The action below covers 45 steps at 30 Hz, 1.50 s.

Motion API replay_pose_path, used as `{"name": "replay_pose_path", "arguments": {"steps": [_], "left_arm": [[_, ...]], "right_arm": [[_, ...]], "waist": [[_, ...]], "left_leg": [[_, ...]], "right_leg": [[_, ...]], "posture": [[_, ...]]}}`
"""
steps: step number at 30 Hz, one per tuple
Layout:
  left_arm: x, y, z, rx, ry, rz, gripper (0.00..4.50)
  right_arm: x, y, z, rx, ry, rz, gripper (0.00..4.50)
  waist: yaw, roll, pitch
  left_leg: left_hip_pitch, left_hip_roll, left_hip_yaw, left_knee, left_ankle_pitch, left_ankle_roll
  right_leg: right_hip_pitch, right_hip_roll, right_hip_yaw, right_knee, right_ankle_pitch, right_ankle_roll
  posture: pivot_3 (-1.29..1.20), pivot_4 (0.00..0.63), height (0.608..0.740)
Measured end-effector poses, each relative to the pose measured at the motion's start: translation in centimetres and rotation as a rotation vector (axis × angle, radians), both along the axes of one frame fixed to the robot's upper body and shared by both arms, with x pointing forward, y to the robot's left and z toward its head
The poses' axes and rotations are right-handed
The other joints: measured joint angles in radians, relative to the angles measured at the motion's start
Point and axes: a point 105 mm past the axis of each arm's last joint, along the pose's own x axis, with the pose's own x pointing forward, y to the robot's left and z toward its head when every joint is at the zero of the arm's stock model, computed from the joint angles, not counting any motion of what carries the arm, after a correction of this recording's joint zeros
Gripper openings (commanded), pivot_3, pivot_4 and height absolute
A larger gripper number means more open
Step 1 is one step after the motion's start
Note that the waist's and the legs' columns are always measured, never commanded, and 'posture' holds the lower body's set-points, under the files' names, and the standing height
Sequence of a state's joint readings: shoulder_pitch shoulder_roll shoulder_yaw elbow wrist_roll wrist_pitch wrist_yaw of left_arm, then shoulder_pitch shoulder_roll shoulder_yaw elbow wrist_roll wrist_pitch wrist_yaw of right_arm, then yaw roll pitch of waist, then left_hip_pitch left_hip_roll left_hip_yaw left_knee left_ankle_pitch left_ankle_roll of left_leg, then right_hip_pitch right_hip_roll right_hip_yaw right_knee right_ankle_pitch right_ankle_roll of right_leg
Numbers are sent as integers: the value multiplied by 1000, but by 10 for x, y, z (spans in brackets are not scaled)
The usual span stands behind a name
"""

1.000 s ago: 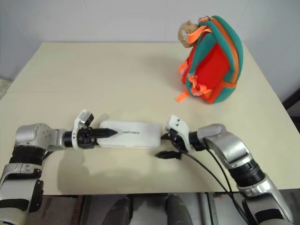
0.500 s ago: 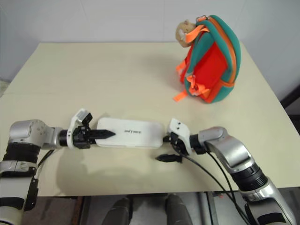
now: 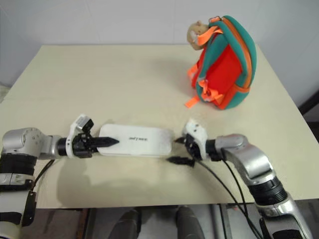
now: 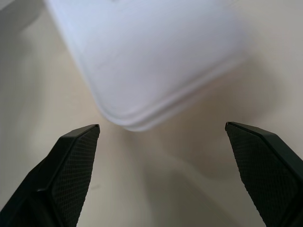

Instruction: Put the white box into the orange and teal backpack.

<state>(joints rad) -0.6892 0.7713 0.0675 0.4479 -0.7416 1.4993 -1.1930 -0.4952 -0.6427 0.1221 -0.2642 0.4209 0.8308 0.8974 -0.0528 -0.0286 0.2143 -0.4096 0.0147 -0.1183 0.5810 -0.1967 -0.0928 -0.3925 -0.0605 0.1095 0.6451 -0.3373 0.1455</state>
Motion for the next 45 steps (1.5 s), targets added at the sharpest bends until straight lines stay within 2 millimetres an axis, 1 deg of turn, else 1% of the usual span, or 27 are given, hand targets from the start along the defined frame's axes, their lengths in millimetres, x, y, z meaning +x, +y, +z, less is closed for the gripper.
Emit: {"name": "replay_pose_path", "arguments": {"steps": [2, 5, 8, 9, 10, 11, 13, 14, 17, 18, 20, 23, 26, 29, 33, 37, 41, 45], "left_arm": [[6, 12, 7, 15, -83, 53, 1480], [11, 29, 18, 25, -190, 124, 1480], [14, 36, 22, 19, -234, 163, 1480], [15, 37, 22, 21, -241, 166, 1480], [15, 37, 22, 21, -248, 169, 1480], [15, 36, 21, 21, -249, 169, 1480], [15, 33, 17, 17, -242, 165, 1480], [15, 31, 14, 16, -238, 161, 1480], [13, 22, 9, 11, -238, 138, 1480], [12, 20, 9, 10, -240, 133, 1480], [11, 19, 9, 9, -247, 131, 1480], [9, 19, 10, -2, -261, 137, 1480], [8, 21, 10, -5, -266, 153, 1480], [5, 26, 5, -9, -254, 180, 1480], [5, 21, 3, -24, -252, 181, 1480], [5, 21, 6, -30, -267, 187, 1480], [5, 20, 5, -34, -264, 188, 1480], [3, 21, 2, -37, -256, 191, 1480]], "right_arm": [[13, -20, 21, 40, -89, -146, 4500], [27, -49, 43, 80, -176, -333, 4500], [41, -62, 64, 98, -255, -449, 4500], [49, -64, 72, 114, -280, -486, 4500], [61, -67, 81, 141, -312, -538, 4500], [66, -68, 84, 150, -323, -563, 4500], [84, -71, 90, 178, -343, -629, 4500], [96, -69, 92, 193, -349, -656, 4500], [123, -63, 91, 192, -355, -715, 4500], [129, -62, 89, 187, -355, -730, 4500], [145, -60, 86, 200, -336, -778, 4500], [163, -53, 90, 232, -329, -824, 4500], [170, -52, 97, 245, -361, -844, 4500], [177, -49, 102, 265, -372, -872, 4500], [181, -47, 105, 292, -382, -917, 4500], [184, -39, 103, 364, -326, -948, 4500], [184, -29, 101, 380, -299, -931, 4500], [183, -21, 113, 405, -324, -887, 4500]], "waist": [[0, 0, 0], [0, 0, 0], [-1, 0, 0], [-3, 0, 0], [-4, 0, 0], [-4, 0, 0], [-3, 0, 0], [-5, 0, 0], [-6, 0, 0], [-6, 0, 0], [-9, 0, 0], [-14, 0, 0], [-24, 1, 0], [-32, 1, 0], [-35, 1, 0], [-42, 1, 0], [-48, 1, 0], [-57, 1, 0]], "left_leg": [[0, 0, 0, 0, 0, 0], [0, 0, 0, -2, 0, 0], [0, 0, 0, -2, 0, 0], [0, 0, 1, -2, 0, 0], [1, 0, 1, -2, 0, 0], [1, 0, 1, -2, 0, 0], [1, 0, 1, -2, 0, 0], [0, 0, 1, -2, 0, 0], [0, 0, 1, -4, 0, -1], [0, 0, 1, -5, 0, -1], [-1, 0, 2, -5, 1, -1], [-1, 0, 2, -6, 1, -1], [-1, 0, 2, -6, 1, -1], [-1, 0, 2, -6, 1, -1], [0, 0, 1, -5, 1, -1], [0, 0, 1, -5, 1, -2], [0, 0, 1, -5, 2, -3], [0, 0, 1, -5, 2, -3]], "right_leg": [[0, 0, 0, 0, 0, 0], [0, 0, 0, -1, 0, -1], [0, 0, 0, -1, 0, -1], [-1, 0, 0, -1, 0, -1], [0, 0, 1, -1, 0, -1], [0, 0, 1, -1, 0, -1], [-1, 0, 1, -1, 0, -1], [-1, 0, 1, -1, 0, -1], [-2, 0, 1, -1, 0, -1], [-2, 0, 1, -1, 0, -1], [-3, 0, 1, -1, 0, -1], [-3, 0, 1, -1, 0, -1], [-3, 0, 1, -1, 0, -1], [-3, 0, 1, -1, 0, -1], [-3, 0, 1, 1, 0, -1], [-3, 0, 1, 2, 0, -1], [-3, 0, 1, 2, 0, -1], [-3, 0, 1, 2, 0, -1]], "posture": [[0, 150, 740], [0, 150, 740], [0, 150, 740], [0, 150, 740], [0, 150, 740], [0, 150, 740], [0, 150, 740], [0, 150, 740], [0, 150, 740], [0, 150, 740], [0, 150, 740], [0, 150, 740], [0, 150, 740], [0, 150, 740], [0, 150, 740], [0, 150, 740], [0, 150, 740], [0, 150, 740]]}}
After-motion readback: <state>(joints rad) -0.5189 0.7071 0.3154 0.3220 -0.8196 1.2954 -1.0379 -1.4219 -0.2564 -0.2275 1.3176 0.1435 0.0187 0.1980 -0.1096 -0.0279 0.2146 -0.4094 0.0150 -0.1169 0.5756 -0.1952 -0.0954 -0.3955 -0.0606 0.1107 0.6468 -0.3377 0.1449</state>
